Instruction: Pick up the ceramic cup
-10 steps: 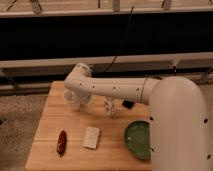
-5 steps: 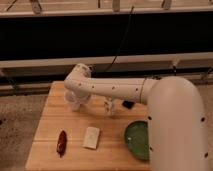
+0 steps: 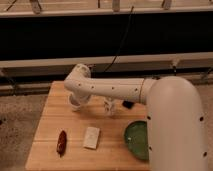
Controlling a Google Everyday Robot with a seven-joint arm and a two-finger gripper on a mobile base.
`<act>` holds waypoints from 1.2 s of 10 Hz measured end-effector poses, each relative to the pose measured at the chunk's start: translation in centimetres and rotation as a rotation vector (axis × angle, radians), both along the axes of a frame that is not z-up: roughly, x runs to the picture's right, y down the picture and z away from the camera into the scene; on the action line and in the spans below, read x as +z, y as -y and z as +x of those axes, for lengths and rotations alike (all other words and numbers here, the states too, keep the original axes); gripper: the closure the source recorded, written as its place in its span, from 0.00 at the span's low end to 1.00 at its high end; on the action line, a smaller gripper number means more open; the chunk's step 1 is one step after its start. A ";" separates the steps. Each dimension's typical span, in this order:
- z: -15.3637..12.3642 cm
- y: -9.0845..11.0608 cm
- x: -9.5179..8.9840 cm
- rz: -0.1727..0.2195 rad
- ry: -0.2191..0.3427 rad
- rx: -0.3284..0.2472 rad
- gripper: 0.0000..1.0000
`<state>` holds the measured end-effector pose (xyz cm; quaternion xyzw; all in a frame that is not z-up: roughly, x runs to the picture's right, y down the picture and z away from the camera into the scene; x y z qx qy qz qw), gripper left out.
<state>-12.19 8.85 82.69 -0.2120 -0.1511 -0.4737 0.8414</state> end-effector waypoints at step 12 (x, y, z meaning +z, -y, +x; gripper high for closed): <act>0.0 4.4 -3.0 0.026 0.020 -0.044 0.97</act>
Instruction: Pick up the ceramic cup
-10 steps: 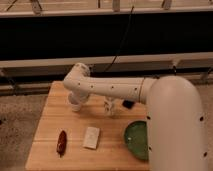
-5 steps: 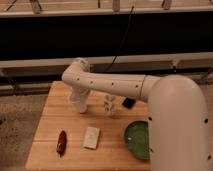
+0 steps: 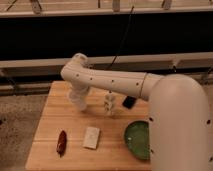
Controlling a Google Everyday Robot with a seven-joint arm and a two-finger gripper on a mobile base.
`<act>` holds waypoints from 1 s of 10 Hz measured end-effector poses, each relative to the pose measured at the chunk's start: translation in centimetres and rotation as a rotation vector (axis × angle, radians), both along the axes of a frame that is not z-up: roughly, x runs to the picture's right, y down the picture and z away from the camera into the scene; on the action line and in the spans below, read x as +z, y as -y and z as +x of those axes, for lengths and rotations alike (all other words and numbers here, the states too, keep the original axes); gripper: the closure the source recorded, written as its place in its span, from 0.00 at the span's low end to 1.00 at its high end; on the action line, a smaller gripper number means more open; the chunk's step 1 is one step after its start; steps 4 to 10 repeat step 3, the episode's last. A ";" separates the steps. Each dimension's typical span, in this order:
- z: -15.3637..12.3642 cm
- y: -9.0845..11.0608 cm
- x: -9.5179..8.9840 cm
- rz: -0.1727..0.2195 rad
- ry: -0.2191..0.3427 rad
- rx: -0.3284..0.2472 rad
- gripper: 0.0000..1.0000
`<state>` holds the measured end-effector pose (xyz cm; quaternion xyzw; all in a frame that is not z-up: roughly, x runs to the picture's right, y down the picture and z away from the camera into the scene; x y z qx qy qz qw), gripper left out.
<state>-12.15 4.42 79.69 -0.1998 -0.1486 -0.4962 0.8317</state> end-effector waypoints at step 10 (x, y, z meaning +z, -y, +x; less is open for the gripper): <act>0.0 0.2 0.0 0.001 0.010 -0.018 0.97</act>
